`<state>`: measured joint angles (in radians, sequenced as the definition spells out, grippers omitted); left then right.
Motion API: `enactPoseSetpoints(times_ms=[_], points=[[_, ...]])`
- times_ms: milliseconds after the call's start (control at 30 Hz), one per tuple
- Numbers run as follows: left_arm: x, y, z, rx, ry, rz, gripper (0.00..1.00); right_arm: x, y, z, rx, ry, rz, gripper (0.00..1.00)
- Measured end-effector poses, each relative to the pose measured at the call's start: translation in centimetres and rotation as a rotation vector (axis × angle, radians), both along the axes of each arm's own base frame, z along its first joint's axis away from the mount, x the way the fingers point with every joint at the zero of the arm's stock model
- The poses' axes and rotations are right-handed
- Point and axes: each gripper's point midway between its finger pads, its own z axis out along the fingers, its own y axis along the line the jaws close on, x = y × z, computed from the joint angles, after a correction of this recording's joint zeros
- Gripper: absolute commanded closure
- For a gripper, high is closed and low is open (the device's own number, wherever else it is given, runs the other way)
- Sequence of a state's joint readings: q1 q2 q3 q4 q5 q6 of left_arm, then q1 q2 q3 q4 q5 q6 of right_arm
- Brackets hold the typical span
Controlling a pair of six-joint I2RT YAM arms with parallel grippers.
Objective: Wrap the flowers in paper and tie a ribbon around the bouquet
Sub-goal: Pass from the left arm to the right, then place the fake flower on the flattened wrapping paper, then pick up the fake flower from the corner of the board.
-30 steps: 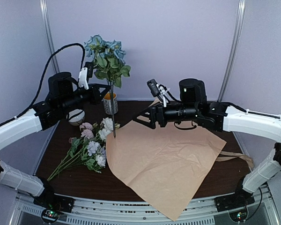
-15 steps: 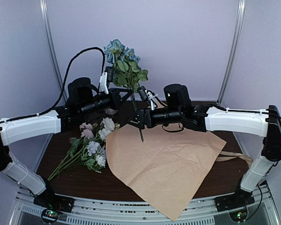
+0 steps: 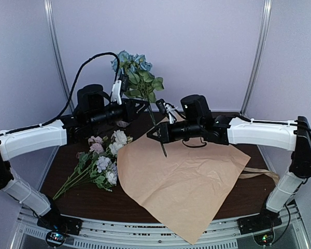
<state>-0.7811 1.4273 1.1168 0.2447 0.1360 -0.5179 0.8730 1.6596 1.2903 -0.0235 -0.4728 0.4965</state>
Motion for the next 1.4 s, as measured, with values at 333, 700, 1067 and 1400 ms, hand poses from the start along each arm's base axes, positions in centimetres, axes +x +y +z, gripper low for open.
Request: enactPoseSetpoints(times_ms=[333, 700, 1067, 1400], points=[[2.4, 8.2, -4.3, 0.335, 0.159, 0.301, 0.07, 4.0, -6.3, -5.9, -0.221, 0.065, -0.286, 1.00], [0.7, 25.7, -16.0, 0.426, 0.544, 0.697, 0.09, 5.9, -9.6, -17.7, -0.444, 0.238, -0.433, 0.42], [-0.9, 30.3, -23.8, 0.456, 0.771, 0.813, 0.40, 4.8, -11.9, -15.1, -0.443, 0.160, -0.454, 0.41], [-0.8, 31.2, -27.4, 0.410, 0.886, 0.754, 0.24, 4.1, -12.7, -10.8, -0.436, 0.038, -0.403, 0.39]])
